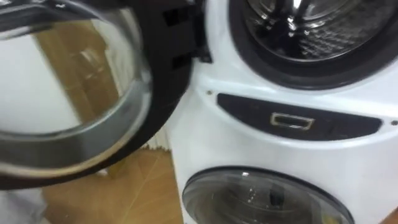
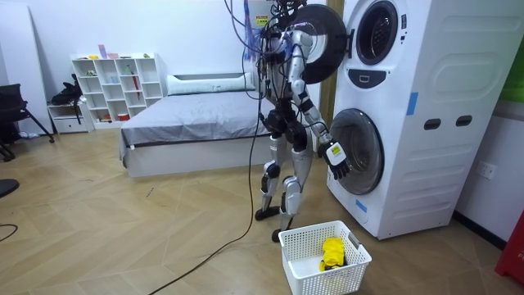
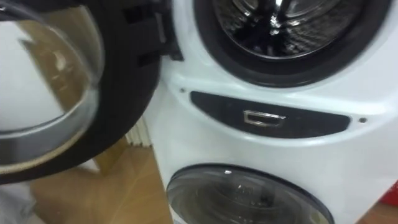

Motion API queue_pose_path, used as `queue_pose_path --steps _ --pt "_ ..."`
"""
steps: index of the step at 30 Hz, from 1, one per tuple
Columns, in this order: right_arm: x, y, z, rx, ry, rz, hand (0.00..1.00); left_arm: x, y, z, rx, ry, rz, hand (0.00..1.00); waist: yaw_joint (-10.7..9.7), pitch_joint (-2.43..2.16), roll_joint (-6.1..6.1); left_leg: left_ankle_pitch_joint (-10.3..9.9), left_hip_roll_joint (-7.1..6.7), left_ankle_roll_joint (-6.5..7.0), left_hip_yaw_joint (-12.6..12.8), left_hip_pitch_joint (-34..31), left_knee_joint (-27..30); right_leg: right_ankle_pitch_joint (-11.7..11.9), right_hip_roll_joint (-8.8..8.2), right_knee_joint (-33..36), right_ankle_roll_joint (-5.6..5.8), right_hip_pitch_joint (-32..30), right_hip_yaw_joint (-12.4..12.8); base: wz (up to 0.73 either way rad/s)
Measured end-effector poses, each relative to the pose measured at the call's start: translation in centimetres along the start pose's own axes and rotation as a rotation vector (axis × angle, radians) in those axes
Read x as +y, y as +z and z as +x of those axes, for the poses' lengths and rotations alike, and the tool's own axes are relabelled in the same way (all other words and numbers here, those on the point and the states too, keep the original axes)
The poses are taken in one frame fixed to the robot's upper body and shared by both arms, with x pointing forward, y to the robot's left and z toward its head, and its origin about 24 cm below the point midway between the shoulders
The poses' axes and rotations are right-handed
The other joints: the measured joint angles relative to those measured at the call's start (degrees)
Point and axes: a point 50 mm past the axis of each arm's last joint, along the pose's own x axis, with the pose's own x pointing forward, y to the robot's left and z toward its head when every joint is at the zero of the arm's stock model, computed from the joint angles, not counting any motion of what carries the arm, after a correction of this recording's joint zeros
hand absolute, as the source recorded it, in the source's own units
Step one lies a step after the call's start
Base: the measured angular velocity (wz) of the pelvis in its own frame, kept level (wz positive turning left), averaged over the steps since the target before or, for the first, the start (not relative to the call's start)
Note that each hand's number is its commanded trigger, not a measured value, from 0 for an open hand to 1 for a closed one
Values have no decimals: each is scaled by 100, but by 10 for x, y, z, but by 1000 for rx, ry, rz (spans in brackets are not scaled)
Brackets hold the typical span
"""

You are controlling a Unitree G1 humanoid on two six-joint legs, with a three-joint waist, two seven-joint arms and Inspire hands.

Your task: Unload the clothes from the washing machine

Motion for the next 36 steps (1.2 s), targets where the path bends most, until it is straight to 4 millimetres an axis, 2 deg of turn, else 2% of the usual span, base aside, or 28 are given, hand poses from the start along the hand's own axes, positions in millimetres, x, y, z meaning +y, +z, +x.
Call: queue_pose_path --steps 6,10,14,17,21,24,26,28,33,34,35,36 --pt "13 19 7 -38 65 -29 0 -16 8 -12 -31 -77 -22 0 -20 0 9 111 -163 204 197 -117 -82 131 -206 63 71 -152 5 7" --pt "20 17 7 -29 92 -50 0 -26 14 -22 -57 -165 -47 0 -29 -9 27 145 -166 299 364 -171 -91 336 -190 -34 90 -148 9 4" --pt "21 19 8 -30 106 -28 0 -30 20 -31 -85 -266 -46 0 -27 -15 33 117 -192 393 535 -196 -71 344 -179 -33 87 -166 33 -1" --pt "22 18 7 -30 116 -2 0 -32 26 -45 -120 -382 -26 0 -23 -37 53 88 -238 452 589 -199 -58 357 -201 -35 92 -144 -84 -8" --pt "23 18 7 -34 121 6 0 -47 34 -61 -164 -597 -14 0 10 -73 75 83 -262 536 702 -176 -37 382 -169 -22 107 -129 -86 -10" --pt "24 22 8 -46 125 0 0 -56 32 -68 -157 -713 -8 0 9 -103 118 84 -286 574 742 -170 -15 390 -153 -12 103 -125 -96 -11" --pt "24 23 8 -48 125 -7 0 -62 31 -73 -152 -784 -14 0 3 -116 139 84 -316 574 773 -183 -13 388 -173 -9 103 -135 -112 -7" --pt "26 24 8 -50 136 -23 0 -70 30 -80 -143 -882 -30 0 3 -117 144 86 -346 577 820 -188 -6 382 -201 -6 113 -131 -229 -7" --pt "31 30 9 -70 149 -35 0 -85 28 -95 -110 -1023 -108 0 -71 -112 204 89 -357 562 882 -241 27 384 -154 -22 111 -138 -216 -8" --pt "33 31 8 -71 157 -38 0 -89 29 -100 -102 -1067 -138 0 -97 -107 219 82 -357 519 890 -245 25 384 -140 -32 110 -145 -214 -7" --pt "34 31 8 -71 160 -38 0 -92 28 -103 -95 -1092 -154 0 -114 -110 215 68 -358 420 891 -244 25 388 -140 -30 105 -146 -213 -5" --pt "35 31 8 -72 164 -43 0 -95 28 -107 -86 -1122 -178 0 -172 -114 210 33 -357 171 890 -239 23 408 -132 -35 78 -145 -212 -3"
